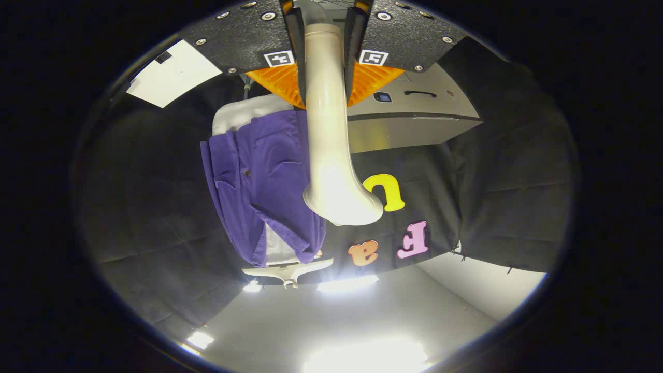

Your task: Iron the clothes twice with a garment steamer, once on the left side and once on the right side.

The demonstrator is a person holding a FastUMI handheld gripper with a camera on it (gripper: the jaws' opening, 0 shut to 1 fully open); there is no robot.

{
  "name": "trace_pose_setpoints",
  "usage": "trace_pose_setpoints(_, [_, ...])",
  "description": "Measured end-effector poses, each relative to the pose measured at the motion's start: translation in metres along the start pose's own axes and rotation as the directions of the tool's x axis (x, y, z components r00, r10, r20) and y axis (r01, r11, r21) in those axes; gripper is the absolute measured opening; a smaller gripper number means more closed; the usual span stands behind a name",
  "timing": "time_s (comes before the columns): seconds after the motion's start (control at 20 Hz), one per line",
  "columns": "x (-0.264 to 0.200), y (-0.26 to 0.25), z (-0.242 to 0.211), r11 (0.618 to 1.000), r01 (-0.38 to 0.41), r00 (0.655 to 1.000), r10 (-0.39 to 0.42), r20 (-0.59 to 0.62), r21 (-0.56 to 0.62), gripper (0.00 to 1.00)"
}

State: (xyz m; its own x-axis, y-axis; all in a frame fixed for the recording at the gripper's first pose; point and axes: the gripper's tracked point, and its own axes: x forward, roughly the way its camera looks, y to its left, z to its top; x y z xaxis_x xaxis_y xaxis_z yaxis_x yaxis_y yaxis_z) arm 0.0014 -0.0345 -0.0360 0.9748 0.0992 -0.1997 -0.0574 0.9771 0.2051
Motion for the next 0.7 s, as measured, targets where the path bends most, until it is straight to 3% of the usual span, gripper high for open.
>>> trace_pose_setpoints(0.7, [0.001, 0.008, -0.014, 0.999, -0.014, 0.998, 0.013, -0.066, -0.029, 0.31])
